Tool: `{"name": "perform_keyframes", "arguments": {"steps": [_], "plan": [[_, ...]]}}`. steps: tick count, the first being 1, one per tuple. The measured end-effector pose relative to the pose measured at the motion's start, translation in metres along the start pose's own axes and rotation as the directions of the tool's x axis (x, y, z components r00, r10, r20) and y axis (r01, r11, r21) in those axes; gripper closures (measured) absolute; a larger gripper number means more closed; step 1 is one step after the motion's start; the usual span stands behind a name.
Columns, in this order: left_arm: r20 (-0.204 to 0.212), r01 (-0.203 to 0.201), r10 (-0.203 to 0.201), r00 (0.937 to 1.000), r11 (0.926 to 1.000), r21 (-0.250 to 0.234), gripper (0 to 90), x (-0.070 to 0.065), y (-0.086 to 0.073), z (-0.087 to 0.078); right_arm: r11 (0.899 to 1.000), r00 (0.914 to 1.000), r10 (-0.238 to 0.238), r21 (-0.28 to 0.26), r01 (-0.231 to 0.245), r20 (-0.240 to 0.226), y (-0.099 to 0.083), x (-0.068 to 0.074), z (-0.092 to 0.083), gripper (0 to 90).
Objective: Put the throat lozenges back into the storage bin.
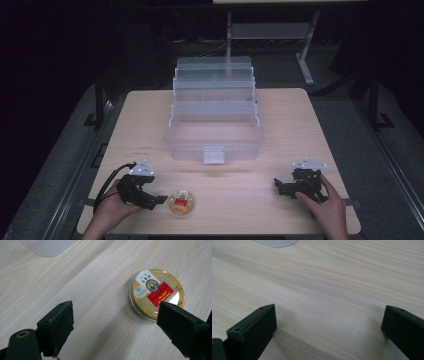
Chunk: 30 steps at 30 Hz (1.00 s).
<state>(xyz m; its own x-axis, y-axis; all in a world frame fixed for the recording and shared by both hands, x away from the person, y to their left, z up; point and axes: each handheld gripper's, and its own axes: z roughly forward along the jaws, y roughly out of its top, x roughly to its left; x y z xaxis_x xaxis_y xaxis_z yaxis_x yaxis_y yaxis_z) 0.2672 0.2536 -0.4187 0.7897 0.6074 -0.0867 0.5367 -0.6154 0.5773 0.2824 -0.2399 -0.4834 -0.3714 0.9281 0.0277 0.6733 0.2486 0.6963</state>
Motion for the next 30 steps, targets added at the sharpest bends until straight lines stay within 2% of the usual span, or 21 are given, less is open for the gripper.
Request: {"name": "perform_keyframes", "arguments": {"steps": [21,23,24,30], "plan": [[0.06,-0.063,0.061,0.9963,0.9971,0.042,13.3,-0.015,0.02,0.015,1.0,1.0,0.0,0.0,0.0,0.0,0.0,0.0,0.0,0.0],[0.061,-0.065,0.062,0.9962,0.9968,0.046,13.3,-0.016,0.021,0.016,1.0,1.0,0.0,0.0,0.0,0.0,0.0,0.0,0.0,0.0],[0.047,-0.088,0.085,0.9953,0.9941,0.064,13.3,-0.018,0.024,0.017,1.0,1.0,0.0,0.0,0.0,0.0,0.0,0.0,0.0,0.0],[0.055,-0.11,0.106,0.9928,0.9913,0.073,13.2,-0.022,0.03,0.019,1.0,1.0,0.0,0.0,0.0,0.0,0.0,0.0,0.0,0.0]]}}
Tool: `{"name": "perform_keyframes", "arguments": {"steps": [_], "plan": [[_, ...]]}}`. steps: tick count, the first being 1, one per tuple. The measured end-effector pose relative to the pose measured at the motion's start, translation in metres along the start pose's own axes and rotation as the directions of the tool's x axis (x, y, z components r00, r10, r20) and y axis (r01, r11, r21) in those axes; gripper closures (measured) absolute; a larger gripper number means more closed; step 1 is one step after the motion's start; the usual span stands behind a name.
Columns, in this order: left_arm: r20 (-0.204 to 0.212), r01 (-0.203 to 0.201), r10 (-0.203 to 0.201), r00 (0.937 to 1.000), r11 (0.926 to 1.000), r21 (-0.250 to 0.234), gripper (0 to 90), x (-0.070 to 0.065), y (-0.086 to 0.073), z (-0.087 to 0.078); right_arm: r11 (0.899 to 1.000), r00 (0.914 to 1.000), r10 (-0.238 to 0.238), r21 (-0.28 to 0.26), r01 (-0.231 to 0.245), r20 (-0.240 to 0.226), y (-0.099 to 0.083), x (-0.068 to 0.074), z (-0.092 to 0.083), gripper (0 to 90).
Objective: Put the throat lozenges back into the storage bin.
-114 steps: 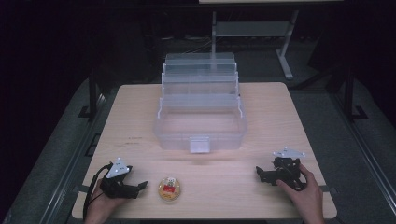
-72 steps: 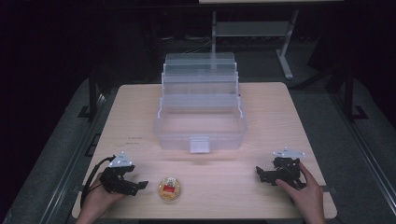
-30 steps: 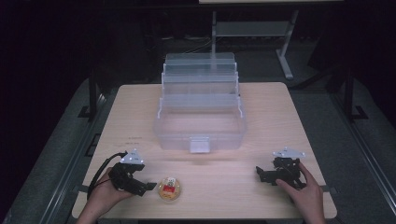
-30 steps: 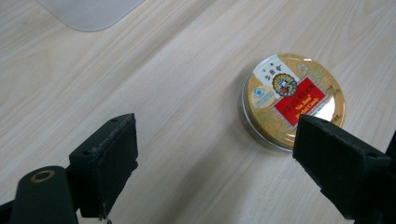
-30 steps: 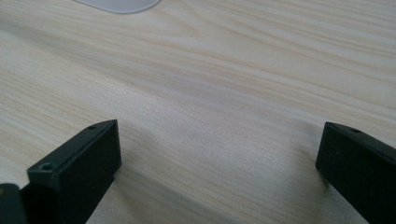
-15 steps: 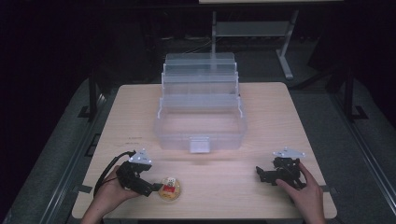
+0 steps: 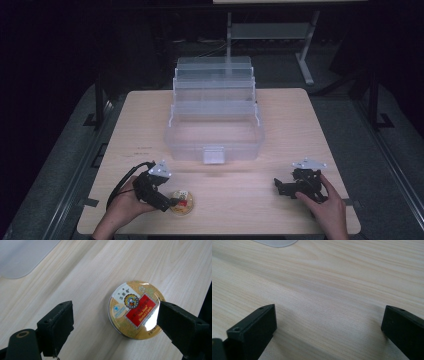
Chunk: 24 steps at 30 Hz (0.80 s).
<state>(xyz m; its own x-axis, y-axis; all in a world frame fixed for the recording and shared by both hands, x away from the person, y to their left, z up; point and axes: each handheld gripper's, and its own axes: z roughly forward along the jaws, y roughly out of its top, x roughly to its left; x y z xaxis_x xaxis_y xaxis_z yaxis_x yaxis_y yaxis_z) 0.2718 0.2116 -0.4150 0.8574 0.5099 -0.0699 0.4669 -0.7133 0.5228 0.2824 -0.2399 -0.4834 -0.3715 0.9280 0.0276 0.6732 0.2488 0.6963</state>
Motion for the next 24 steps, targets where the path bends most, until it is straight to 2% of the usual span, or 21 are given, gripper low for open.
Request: {"name": "perform_keyframes", "arguments": {"steps": [12,13,16,20,24], "plan": [[0.029,-0.048,0.047,0.9985,0.9979,0.043,13.2,-0.007,0.011,0.007,1.0,1.0,0.0,0.0,0.0,0.0,0.0,0.0,0.0,0.0],[0.032,-0.062,0.061,0.9977,0.9967,0.052,13.2,-0.008,0.012,0.008,1.0,1.0,0.001,0.001,-0.001,0.0,0.0,0.0,0.0,0.0],[0.037,-0.066,0.064,0.9973,0.9963,0.055,13.2,-0.009,0.013,0.01,1.0,1.0,0.0,0.0,0.0,0.0,0.0,0.0,0.0,0.0],[0.045,-0.093,0.09,0.9949,0.9922,0.082,13.1,-0.012,0.015,0.015,1.0,1.0,0.0,0.0,0.0,0.0,0.0,0.0,0.0,0.0],[0.052,-0.1,0.096,0.994,0.9909,0.089,13.0,-0.014,0.016,0.018,1.0,1.0,0.0,0.0,0.0,0.0,0.0,0.0,0.0,0.0]]}}
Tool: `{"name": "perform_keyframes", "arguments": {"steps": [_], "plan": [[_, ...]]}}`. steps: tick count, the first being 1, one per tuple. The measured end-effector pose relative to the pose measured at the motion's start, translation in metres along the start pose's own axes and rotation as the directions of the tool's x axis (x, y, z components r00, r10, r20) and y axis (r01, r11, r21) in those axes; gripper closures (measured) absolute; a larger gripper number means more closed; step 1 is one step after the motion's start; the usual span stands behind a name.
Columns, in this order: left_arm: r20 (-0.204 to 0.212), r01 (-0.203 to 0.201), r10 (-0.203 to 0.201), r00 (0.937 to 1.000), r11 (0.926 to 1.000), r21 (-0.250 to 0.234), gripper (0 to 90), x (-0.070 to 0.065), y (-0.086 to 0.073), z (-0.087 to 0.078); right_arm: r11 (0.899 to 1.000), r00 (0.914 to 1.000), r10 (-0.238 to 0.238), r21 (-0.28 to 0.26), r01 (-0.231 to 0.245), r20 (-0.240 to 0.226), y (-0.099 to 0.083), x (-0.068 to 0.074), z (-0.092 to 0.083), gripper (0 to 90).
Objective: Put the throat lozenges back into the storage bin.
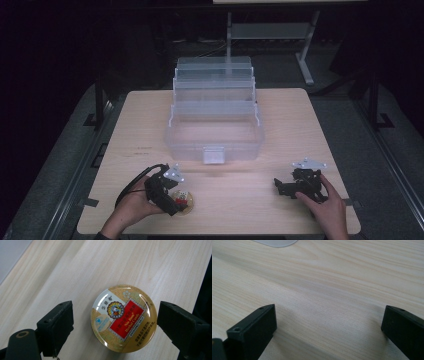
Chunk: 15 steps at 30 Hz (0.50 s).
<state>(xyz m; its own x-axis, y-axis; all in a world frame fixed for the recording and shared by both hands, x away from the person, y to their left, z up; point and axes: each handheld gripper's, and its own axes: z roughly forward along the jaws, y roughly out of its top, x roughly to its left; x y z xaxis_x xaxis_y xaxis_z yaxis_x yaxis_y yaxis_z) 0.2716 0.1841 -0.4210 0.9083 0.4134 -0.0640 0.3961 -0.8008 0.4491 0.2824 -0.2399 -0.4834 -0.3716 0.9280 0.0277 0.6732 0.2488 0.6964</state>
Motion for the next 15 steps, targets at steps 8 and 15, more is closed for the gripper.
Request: {"name": "perform_keyframes", "arguments": {"steps": [8,15], "plan": [[0.01,-0.03,0.029,0.9995,0.999,0.032,12.8,-0.004,0.004,0.007,1.0,1.0,0.0,0.0,0.0,0.0,0.0,0.0,0.0,0.0],[0.013,-0.035,0.034,0.9993,0.9981,0.052,12.8,-0.006,0.003,0.014,1.0,1.0,0.0,0.0,0.0,0.0,0.0,0.0,0.0,0.0]]}}
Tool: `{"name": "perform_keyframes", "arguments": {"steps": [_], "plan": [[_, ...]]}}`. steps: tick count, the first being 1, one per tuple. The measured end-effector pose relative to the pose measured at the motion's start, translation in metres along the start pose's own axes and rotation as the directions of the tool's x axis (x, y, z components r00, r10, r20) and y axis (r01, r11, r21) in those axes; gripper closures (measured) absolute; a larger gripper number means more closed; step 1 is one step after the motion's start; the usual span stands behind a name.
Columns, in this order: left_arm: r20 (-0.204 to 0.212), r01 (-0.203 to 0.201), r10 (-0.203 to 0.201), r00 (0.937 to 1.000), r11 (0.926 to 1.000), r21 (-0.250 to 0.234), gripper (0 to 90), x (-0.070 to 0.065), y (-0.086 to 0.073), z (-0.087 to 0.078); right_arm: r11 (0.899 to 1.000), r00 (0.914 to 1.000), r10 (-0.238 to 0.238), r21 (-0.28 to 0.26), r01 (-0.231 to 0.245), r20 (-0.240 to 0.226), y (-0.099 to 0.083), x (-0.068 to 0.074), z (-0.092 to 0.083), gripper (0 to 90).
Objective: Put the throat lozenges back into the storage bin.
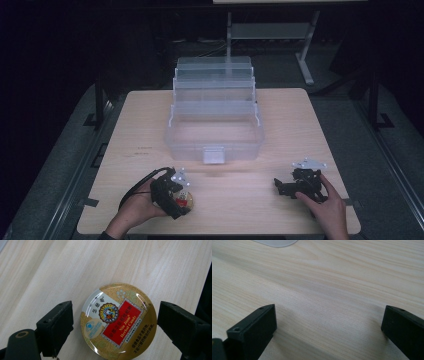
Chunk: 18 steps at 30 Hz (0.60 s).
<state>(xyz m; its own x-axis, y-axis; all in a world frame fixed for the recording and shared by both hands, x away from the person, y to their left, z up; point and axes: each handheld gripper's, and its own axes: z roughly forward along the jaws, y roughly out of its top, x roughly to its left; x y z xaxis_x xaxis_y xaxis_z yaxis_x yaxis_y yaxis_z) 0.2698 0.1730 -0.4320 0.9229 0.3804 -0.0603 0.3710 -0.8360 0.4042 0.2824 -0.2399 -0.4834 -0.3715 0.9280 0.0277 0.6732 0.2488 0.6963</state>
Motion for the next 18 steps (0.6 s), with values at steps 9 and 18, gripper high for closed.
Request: {"name": "perform_keyframes", "arguments": {"steps": [9,18], "plan": [[-0.002,-0.01,0.01,1.0,0.9997,0.022,12.4,-0.003,0.0,0.007,1.0,1.0,-0.001,-0.001,0.001,0.0,0.0,0.0,0.0,0.0],[-0.008,-0.026,0.027,0.9996,0.9985,0.048,12.4,-0.004,-0.001,0.015,1.0,1.0,0.001,0.0,-0.001,0.0,0.0,0.0,0.0,0.0]]}}
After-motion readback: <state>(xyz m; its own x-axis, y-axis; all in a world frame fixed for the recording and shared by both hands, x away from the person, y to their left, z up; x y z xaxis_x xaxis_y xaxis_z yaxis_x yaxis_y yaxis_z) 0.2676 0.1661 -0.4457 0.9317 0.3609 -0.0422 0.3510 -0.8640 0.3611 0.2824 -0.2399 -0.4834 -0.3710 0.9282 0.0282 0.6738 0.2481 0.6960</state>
